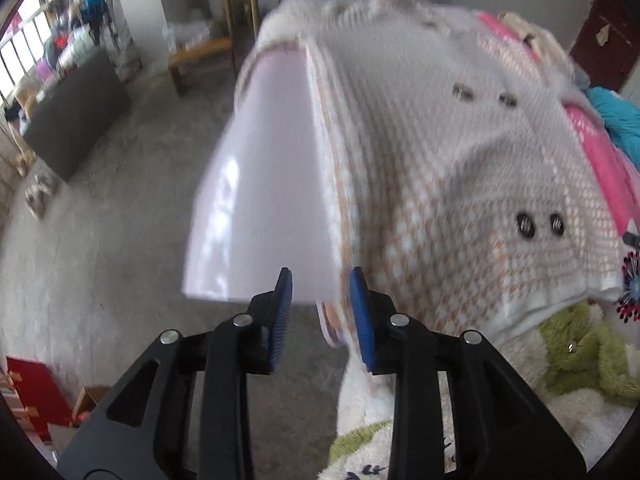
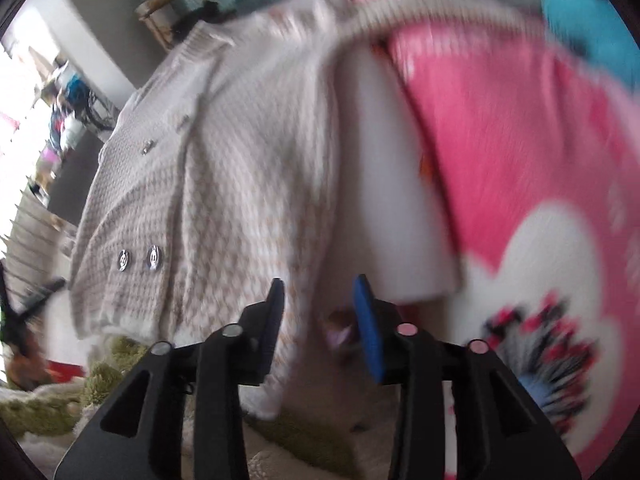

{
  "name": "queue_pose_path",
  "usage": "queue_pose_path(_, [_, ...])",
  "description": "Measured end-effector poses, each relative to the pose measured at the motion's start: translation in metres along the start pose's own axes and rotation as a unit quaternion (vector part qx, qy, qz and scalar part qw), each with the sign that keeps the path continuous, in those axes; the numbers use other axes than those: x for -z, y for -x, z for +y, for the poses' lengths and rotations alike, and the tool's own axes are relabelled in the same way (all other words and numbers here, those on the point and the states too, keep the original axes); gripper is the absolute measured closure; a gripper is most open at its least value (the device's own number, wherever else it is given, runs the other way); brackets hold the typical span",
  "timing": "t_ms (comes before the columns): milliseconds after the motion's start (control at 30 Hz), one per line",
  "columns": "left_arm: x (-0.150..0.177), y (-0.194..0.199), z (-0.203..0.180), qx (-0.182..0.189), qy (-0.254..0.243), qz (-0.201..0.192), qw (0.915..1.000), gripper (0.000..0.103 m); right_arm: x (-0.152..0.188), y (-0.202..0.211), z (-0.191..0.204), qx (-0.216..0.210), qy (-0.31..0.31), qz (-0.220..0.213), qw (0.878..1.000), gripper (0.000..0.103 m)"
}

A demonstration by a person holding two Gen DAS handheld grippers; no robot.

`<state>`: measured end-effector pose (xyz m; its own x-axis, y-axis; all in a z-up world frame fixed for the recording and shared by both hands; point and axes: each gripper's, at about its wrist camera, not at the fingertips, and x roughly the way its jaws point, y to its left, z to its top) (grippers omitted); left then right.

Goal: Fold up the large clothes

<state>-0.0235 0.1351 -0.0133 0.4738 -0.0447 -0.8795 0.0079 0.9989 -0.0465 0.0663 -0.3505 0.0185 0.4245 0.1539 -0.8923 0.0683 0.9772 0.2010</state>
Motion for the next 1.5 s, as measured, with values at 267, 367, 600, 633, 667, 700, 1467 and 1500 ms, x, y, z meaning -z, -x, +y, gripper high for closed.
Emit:
queue_pose_path(267, [-0.055,-0.02,-0.065,0.058,-0.058,-0.049,0.9954,0.074,-0.051,-0.04,0.074,-0.043,0.102,-0.031,0.993,0.063])
queue_pose_path(367, [-0.06,-0.051,-0.087,0.06,-0.081,-0.012,0.9948,0.074,-0.052,-0.07,0.08,-0.037,0.112,0.001,0.993,0.063])
queue_pose_path(600, [-0.051,-0.065,-0.075,0.086,-0.07,0.023,0.9935,0.071,-0.049,-0.081,0.081,-0.027,0.133,0.067,0.988,0.055])
queue_pose_path(633, [-0.055,-0.061,-0.07,0.092,-0.061,0.015,0.9938,0.066,-0.057,-0.076,0.084,-0.036,0.132,0.063,0.989,0.05])
queue_pose_path(667, [-0.058,-0.058,-0.065,0.095,-0.055,0.008,0.994,0.062,-0.07,-0.069,0.09,-0.049,0.134,0.054,0.988,0.044])
queue_pose_path(700, [-0.066,-0.055,-0.059,0.094,-0.043,-0.005,0.9946,0.061,-0.082,-0.064,0.097,-0.059,0.14,0.046,0.987,0.039])
queue_pose_path(1467, [-0.115,-0.208,0.21,0.295,0.583,0.032,0.7561,0.03,-0.168,-0.179,0.271,-0.16,0.276,0.069,0.945,0.03])
queue_pose_path(1500, [-0.11,-0.219,0.21,0.301,0.598,0.04,0.7416,0.03,-0.168,-0.178,0.272,-0.159,0.279,0.069,0.945,0.03])
